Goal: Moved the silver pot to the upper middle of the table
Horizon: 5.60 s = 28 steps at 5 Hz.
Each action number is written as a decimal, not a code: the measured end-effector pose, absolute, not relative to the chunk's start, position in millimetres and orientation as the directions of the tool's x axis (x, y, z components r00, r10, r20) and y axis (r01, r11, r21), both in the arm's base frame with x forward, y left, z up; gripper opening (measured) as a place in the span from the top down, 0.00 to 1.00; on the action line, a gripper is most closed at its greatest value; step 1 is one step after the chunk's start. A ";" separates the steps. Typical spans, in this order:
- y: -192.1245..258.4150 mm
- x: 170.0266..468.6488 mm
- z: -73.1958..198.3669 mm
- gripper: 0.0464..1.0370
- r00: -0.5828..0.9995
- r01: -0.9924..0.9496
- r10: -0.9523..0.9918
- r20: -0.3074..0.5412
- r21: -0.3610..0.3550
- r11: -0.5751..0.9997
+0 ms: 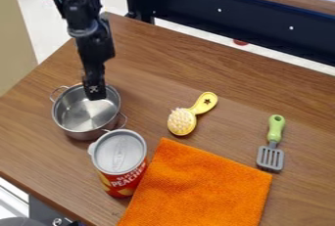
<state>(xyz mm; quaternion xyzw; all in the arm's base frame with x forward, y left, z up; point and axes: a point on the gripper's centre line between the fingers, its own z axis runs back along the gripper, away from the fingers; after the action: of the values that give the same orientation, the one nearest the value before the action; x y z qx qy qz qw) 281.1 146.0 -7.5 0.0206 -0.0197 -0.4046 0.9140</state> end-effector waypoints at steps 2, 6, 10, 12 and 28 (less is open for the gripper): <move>148.2 288.1 -19.8 0.37 0.652 0.752 -0.757 0.037 0.087 0.653; 171.7 288.8 -6.1 0.99 0.781 0.621 -0.619 0.086 -0.002 0.784; 169.1 307.3 54.7 0.99 0.951 -0.203 0.221 0.215 -0.100 0.974; 128.0 330.6 64.2 0.99 0.863 -0.464 0.484 0.146 -0.151 0.873; 125.2 286.9 56.5 0.04 0.979 0.039 -0.034 0.203 -0.021 0.999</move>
<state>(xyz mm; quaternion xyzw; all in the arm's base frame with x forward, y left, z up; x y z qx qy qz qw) 286.9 125.2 56.5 -0.0124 -0.1019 -0.0183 0.9946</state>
